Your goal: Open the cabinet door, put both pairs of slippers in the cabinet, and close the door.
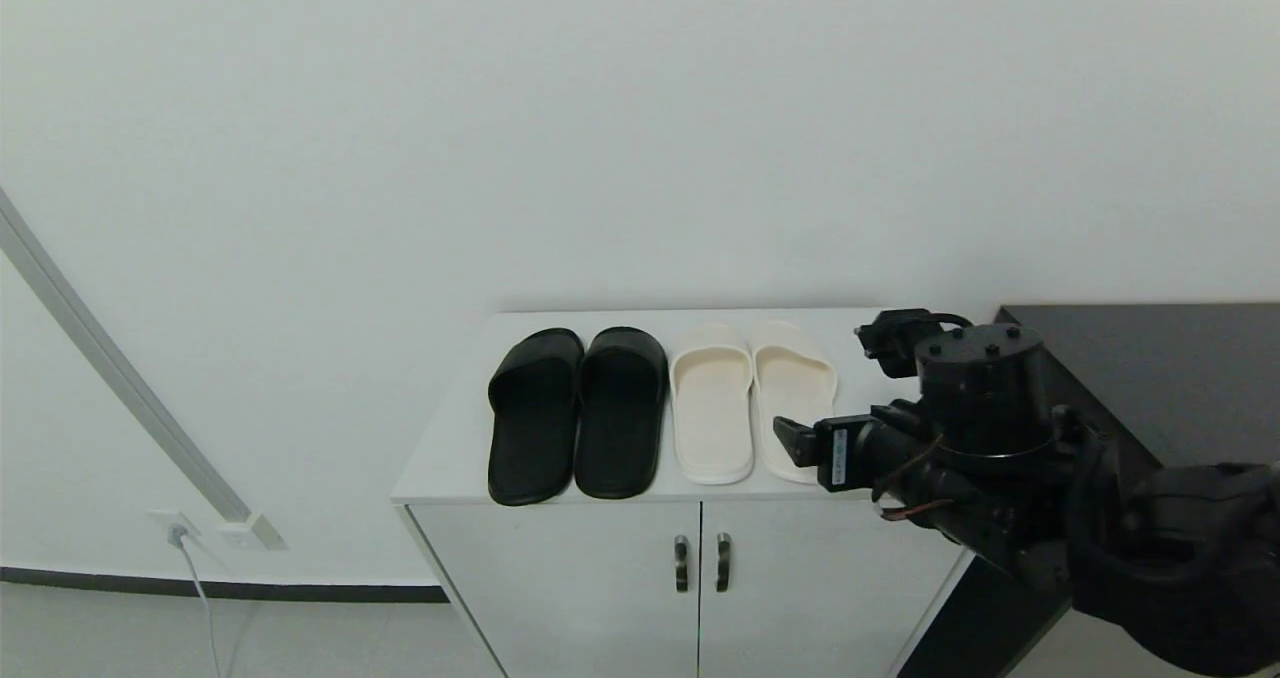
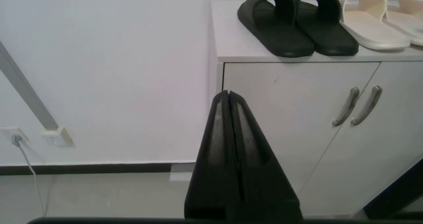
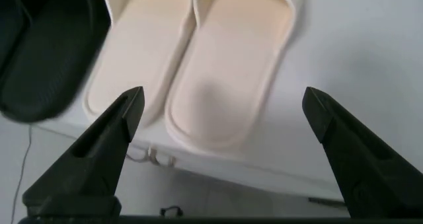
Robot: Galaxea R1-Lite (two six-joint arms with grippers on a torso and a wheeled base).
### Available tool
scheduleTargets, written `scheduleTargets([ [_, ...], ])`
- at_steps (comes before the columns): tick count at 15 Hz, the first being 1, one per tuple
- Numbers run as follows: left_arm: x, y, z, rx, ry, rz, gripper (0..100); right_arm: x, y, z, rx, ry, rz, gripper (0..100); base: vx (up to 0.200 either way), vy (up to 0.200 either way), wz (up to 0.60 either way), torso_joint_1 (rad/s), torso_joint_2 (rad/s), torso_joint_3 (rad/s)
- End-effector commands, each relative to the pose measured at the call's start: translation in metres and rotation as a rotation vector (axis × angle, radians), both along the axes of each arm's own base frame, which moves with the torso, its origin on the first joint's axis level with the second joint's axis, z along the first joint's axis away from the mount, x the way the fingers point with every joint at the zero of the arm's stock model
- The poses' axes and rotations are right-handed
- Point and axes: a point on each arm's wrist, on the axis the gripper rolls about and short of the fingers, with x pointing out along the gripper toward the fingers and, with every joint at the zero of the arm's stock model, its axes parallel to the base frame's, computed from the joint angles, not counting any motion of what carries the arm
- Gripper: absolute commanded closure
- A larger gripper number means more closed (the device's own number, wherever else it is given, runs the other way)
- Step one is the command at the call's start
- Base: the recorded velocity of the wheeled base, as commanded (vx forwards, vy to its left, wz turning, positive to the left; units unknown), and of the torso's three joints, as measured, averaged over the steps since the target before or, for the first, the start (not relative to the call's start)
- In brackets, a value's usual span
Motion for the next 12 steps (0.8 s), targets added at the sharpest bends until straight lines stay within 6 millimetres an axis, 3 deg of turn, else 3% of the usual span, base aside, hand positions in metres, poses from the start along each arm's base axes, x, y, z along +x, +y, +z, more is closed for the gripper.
scheduleTargets([
  [1,0.000,0.000,0.000,-0.001,-0.001,0.001,100,0.008,0.024,-0.002,0.000,-0.012,0.027,0,0.000,0.000,0.00,0.000,0.00,0.000],
  [5,0.000,0.000,0.000,-0.001,0.000,0.001,100,0.031,0.052,-0.001,-0.030,-0.036,-0.063,0,0.000,0.000,0.00,0.000,0.00,0.000],
  [8,0.000,0.000,0.000,-0.001,-0.001,0.001,100,0.057,0.075,-0.017,-0.060,-0.068,-0.188,0,0.000,0.000,0.00,0.000,0.00,0.000],
  [12,0.000,0.000,0.000,-0.001,0.000,0.001,100,0.081,0.088,-0.031,-0.056,-0.078,-0.224,0,0.000,0.000,0.00,0.000,0.00,0.000],
])
